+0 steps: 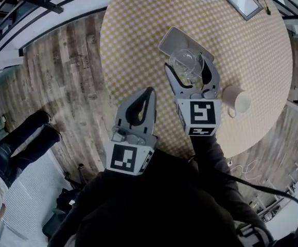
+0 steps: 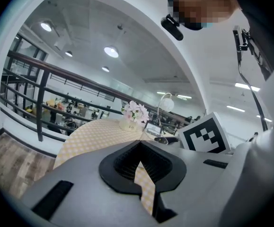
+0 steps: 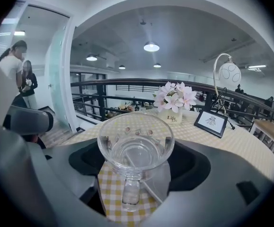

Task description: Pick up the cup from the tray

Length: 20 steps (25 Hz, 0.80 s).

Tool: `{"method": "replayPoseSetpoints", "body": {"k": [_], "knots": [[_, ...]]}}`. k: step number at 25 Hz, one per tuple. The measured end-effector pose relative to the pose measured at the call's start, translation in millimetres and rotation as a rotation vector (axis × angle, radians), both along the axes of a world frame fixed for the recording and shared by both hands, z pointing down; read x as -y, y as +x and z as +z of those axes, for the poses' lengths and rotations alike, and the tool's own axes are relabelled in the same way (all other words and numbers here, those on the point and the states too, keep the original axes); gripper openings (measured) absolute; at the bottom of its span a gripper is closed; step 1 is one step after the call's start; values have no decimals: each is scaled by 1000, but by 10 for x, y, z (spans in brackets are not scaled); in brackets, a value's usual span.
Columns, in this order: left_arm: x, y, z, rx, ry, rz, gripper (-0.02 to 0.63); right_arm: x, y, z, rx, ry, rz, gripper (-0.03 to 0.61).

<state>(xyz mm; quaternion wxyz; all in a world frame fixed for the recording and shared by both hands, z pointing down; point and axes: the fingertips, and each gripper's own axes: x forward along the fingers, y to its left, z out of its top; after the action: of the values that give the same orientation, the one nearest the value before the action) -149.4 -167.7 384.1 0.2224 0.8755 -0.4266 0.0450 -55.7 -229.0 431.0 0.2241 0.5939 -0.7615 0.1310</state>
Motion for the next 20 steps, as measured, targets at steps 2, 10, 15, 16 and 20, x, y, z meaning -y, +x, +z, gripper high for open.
{"method": "replayPoseSetpoints", "body": {"k": [2, 10, 15, 16, 20], "knots": [[-112, 42, -2, -5, 7, -8, 5, -124, -42, 18, 14, 11, -18, 397], [-415, -75, 306, 50, -9, 27, 5, -437, -243, 321, 39, -19, -42, 397], [-508, -191, 274, 43, -44, 19, 5, -581, -329, 366, 4, -62, -47, 397], [-495, -209, 246, 34, -52, 11, 5, -582, -354, 363, -5, -69, -51, 397], [-445, -253, 229, 30, -73, 5, 5, -556, -421, 394, -28, -94, -70, 397]]}}
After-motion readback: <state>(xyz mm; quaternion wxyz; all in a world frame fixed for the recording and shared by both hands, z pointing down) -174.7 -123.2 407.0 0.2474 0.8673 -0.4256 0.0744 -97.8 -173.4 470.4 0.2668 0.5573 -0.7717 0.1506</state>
